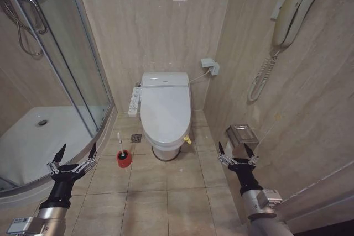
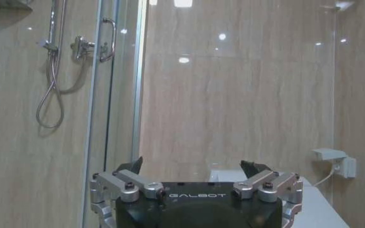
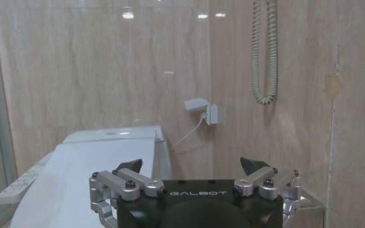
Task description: Open the toilet lid, clean the toilet bowl with a toilet brush, close the toilet lid, and flush.
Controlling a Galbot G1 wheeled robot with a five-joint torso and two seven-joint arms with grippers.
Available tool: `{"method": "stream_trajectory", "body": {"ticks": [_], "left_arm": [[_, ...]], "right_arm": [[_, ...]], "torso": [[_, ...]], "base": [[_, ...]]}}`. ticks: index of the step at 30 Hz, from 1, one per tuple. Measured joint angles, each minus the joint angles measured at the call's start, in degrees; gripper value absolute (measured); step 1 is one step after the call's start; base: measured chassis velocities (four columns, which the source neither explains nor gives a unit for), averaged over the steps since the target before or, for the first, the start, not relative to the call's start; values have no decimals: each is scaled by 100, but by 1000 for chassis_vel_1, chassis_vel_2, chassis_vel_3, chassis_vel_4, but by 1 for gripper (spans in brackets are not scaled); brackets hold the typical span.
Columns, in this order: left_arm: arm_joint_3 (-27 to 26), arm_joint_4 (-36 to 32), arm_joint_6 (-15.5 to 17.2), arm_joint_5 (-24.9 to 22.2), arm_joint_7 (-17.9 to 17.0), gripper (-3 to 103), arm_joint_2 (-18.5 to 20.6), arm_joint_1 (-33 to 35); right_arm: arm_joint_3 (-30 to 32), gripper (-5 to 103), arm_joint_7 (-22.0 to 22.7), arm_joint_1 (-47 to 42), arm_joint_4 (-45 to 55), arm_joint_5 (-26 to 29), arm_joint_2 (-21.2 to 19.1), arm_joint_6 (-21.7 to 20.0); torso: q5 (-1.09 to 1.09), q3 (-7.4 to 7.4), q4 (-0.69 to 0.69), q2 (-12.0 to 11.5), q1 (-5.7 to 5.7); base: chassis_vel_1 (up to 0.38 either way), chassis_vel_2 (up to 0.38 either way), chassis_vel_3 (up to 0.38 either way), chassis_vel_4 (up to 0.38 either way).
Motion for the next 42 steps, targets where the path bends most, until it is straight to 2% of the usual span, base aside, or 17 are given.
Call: {"method": "stream_trajectory", "body": {"ticks": [27, 38, 42], "left_arm": [[0, 0, 0, 0, 0, 100, 0, 1], [0, 0, 0, 0, 0, 100, 0, 0], [0, 0, 0, 0, 0, 100, 0, 0]], "right_arm": [[9, 100, 126, -17, -53, 188, -36, 75], [60, 100, 157, 59, -153, 260, -45, 90], [89, 100, 324, 163, -256, 219, -40, 124]], "torso": [[0, 0, 0, 0, -1], [0, 0, -1, 0, 0], [0, 1, 2, -1, 2]], "base": [[0, 0, 0, 0], [-152, 148, 149, -151], [-248, 250, 233, -230]]}}
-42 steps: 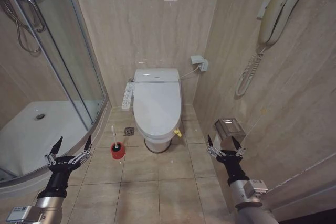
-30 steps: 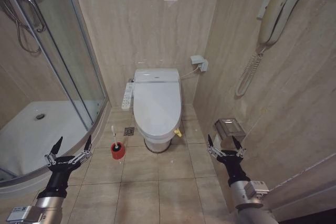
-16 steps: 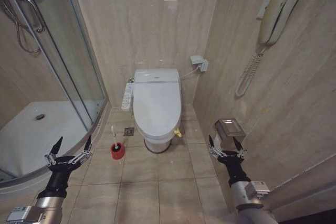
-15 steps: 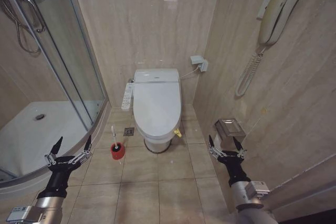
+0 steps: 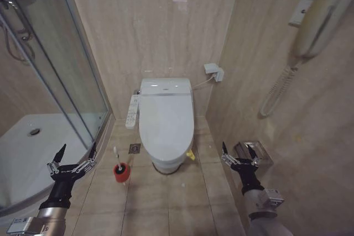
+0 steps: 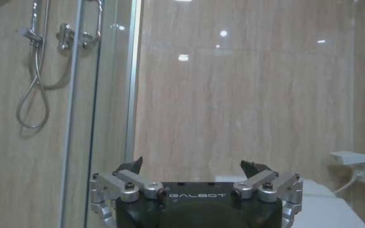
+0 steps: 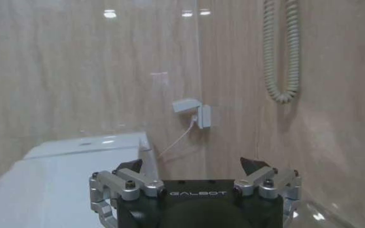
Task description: Open the toilet lid, clean the toilet bowl with a toilet brush, close the toilet lid, and flush.
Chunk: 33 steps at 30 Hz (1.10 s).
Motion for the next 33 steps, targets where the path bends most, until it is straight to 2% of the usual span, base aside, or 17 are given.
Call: {"method": "stream_trajectory", "body": {"ticks": [9, 22, 31, 33], "left_arm": [[0, 0, 0, 0, 0, 100, 0, -1], [0, 0, 0, 0, 0, 100, -1, 1], [0, 0, 0, 0, 0, 100, -1, 0], [0, 0, 0, 0, 0, 100, -1, 1]], "right_arm": [[39, 100, 142, 114, -161, -93, -5, 99], [-114, 100, 166, 141, -399, -403, 40, 456], [-81, 100, 224, 46, -267, -388, 68, 432], [-72, 100, 357, 6, -223, -370, 66, 376]], "torso": [[-2, 0, 0, -1, 3], [-1, -1, -1, 2, -3], [-1, -1, -3, 1, -2], [0, -1, -1, 1, -3]], "base": [[-166, 154, 123, -132], [22, -24, -21, 26], [0, 0, 0, 0], [0, 0, 0, 0]]}}
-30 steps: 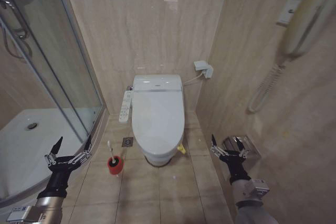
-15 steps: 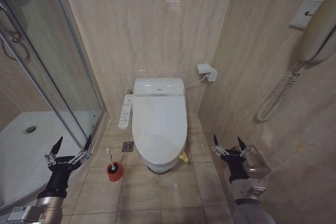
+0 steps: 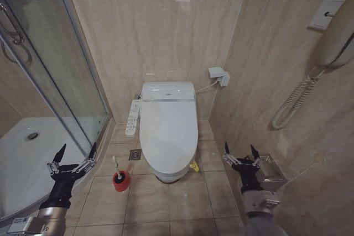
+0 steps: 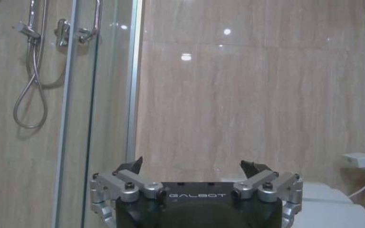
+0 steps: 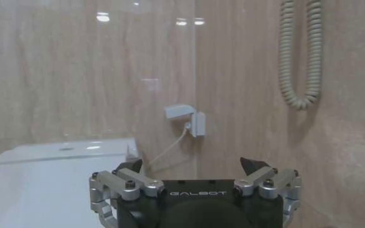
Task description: Open the toilet lid, clean the toilet bowl with a toilet brush, close the toilet lid, and flush.
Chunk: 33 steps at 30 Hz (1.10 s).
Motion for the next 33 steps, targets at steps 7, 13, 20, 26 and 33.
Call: {"method": "stream_trajectory", "body": {"ticks": [7, 13, 20, 26, 33], "left_arm": [[0, 0, 0, 0, 0, 100, 0, 0], [0, 0, 0, 0, 0, 100, 0, -1], [0, 0, 0, 0, 0, 100, 0, 0], [0, 0, 0, 0, 0, 100, 0, 0], [0, 0, 0, 0, 0, 100, 0, 0]], "right_arm": [[46, 100, -240, -59, 19, 114, -24, 321], [82, 100, -464, -2, -13, -44, -103, 405], [-50, 100, -423, 136, -340, -204, -380, 253], [-328, 100, -416, 388, -950, -281, -996, 342], [-839, 100, -480, 652, -1610, -62, -1642, 514]], "torso": [[0, 0, 0, 0, -1], [0, 1, 0, -1, 4], [0, 0, 0, -1, 0], [1, 0, 1, -1, 0], [0, 0, 0, -1, 0]], "base": [[-43, 28, 32, -38], [-61, 78, 75, -68], [-3, 9, 3, -5], [0, 0, 0, 0], [0, 0, 0, 0]]}}
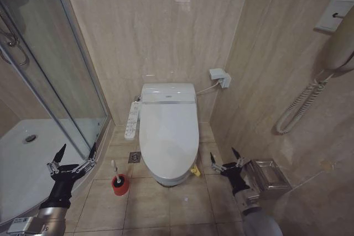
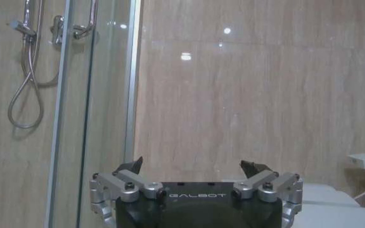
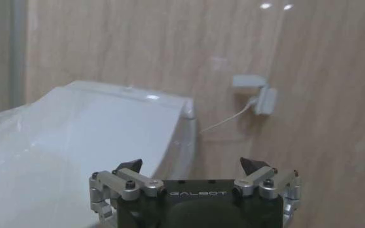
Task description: Open the toilet lid, clean the toilet bowl with a toilet brush, close the toilet lid, and flush.
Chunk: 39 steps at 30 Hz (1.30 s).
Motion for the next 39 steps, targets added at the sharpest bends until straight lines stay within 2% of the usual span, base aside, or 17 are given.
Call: {"method": "stream_trajectory", "body": {"ticks": [2, 10, 12, 24, 39], "left_arm": [[0, 0, 0, 0, 0, 100, 0, 0], [0, 0, 0, 0, 0, 100, 0, 0], [0, 0, 0, 0, 0, 100, 0, 0], [0, 0, 0, 0, 0, 100, 0, 0], [0, 0, 0, 0, 0, 100, 0, 0]], "right_arm": [[-217, 96, -1, 115, -237, 21, -151, 20], [-716, 96, -50, 346, -853, -68, -462, 131], [-846, 99, -51, 434, -1081, -127, -499, 201], [-1367, 100, -73, 761, -1782, -248, -388, 407], [-1466, 100, -126, 916, -2270, -376, -140, 548]], "torso": [[0, 0, 0, 0, 0], [0, 0, 0, 0, 0], [0, 0, 0, 0, 0], [0, 0, 0, 0, 0], [-1, 0, 0, 0, 0]], "base": [[0, 0, 0, 0], [0, 0, 0, 0], [0, 0, 0, 0], [0, 0, 0, 0], [0, 0, 0, 0]]}}
